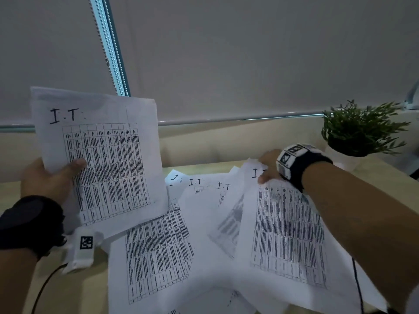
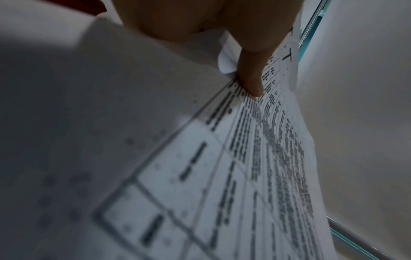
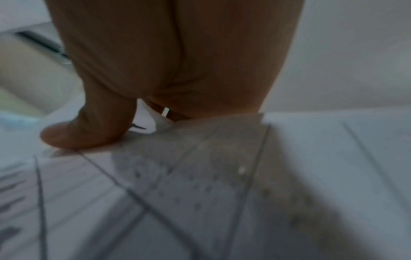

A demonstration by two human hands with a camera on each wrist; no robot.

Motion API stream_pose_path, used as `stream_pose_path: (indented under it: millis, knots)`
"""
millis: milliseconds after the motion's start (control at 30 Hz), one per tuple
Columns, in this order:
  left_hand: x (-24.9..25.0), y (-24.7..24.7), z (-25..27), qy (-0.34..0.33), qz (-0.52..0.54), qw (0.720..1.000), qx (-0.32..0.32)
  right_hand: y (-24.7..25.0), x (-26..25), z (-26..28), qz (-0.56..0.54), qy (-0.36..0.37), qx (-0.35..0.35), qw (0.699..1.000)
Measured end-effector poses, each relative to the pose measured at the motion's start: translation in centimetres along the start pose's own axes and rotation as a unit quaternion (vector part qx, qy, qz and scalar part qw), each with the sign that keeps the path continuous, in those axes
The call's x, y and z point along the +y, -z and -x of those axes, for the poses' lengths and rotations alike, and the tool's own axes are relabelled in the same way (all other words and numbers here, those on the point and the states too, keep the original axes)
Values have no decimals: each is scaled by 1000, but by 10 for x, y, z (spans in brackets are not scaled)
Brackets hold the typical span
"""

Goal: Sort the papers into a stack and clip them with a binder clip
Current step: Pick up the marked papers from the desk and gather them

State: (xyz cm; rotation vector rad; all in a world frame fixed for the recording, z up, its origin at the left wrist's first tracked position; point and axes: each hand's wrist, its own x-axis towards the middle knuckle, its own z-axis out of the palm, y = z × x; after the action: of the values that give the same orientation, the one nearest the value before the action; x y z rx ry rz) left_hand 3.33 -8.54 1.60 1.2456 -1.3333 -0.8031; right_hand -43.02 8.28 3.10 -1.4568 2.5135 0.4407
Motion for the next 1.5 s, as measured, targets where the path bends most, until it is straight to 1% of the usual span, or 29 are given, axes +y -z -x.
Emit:
stream_pose_path:
  millis: [33, 100, 167, 233, 300, 400, 467, 567, 600, 667, 733, 767, 800, 833, 900, 967, 1000, 1033, 1100, 1133, 1200, 1267, 1333, 1367, 1433, 1500]
  knots:
    - [15, 0, 17, -5, 1, 1000, 0, 3, -15, 3, 10, 27, -7, 1000]
    - [29, -3, 31, -12, 12, 1000, -5, 4, -49, 14, 35, 62, 0, 997]
    - [32, -2, 35, -13, 8, 1000, -11, -7, -74, 12, -2, 77, -1, 997]
    - [34, 1, 36, -3, 7, 1000, -14, -15, -91, 15, -20, 87, -22, 996]
    - [37, 3, 35, -3, -4, 1000, -12, -22, -98, 14, -17, 84, -26, 996]
    - [39, 8, 34, 6, -21, 1000, -10, -28, -98, 6, -29, 75, -11, 997]
    - [40, 10, 33, -1, -29, 1000, -5, -30, -97, 6, -69, 70, 8, 995]
    - [44, 10, 34, -17, -33, 999, -6, -26, -90, 13, -174, 68, 22, 982]
    - [47, 10, 35, -20, -34, 999, -5, -20, -84, 15, -197, 69, 24, 978]
    - [54, 9, 34, -24, -36, 999, -5, 9, -71, 28, -175, 97, 36, 979]
    - [67, 9, 32, -30, -40, 999, -8, 57, -60, 48, -84, 104, 58, 989]
    - [74, 8, 29, -38, -36, 999, -11, 85, -59, 60, -45, 113, 89, 989]
    - [82, 6, 27, -45, -32, 998, -15, 115, -63, 73, -25, 135, 130, 982]
    - [91, 2, 25, -55, -22, 998, -20, 142, -71, 85, -17, 174, 177, 969]
    - [108, -8, 27, -75, -2, 996, -41, 185, -97, 107, -2, 260, 282, 924]
    - [122, -19, 34, -91, 9, 994, -60, 211, -131, 124, 19, 317, 374, 871]
    - [129, -23, 40, -92, 25, 993, -66, 219, -147, 130, 22, 332, 405, 851]
    - [133, -26, 46, -91, 47, 992, -72, 224, -161, 135, 31, 342, 425, 838]
    - [140, -28, 56, -99, 78, 989, -73, 229, -183, 141, 37, 347, 431, 832]
    - [141, -28, 58, -102, 90, 988, -69, 229, -191, 142, 15, 350, 424, 835]
    - [142, -22, 61, -85, 124, 987, -63, 229, -200, 145, -32, 358, 402, 842]
    - [139, -18, 62, -72, 150, 983, -82, 229, -206, 145, -50, 361, 387, 847]
    - [134, -15, 63, -76, 127, 985, -87, 229, -217, 143, -46, 361, 378, 851]
    - [131, -15, 62, -74, 104, 989, -75, 228, -223, 141, -47, 364, 378, 850]
    - [127, -12, 58, -60, 73, 995, -39, 227, -231, 138, -52, 371, 394, 839]
    - [123, -3, 50, -38, 71, 997, -20, 223, -229, 133, -88, 370, 439, 814]
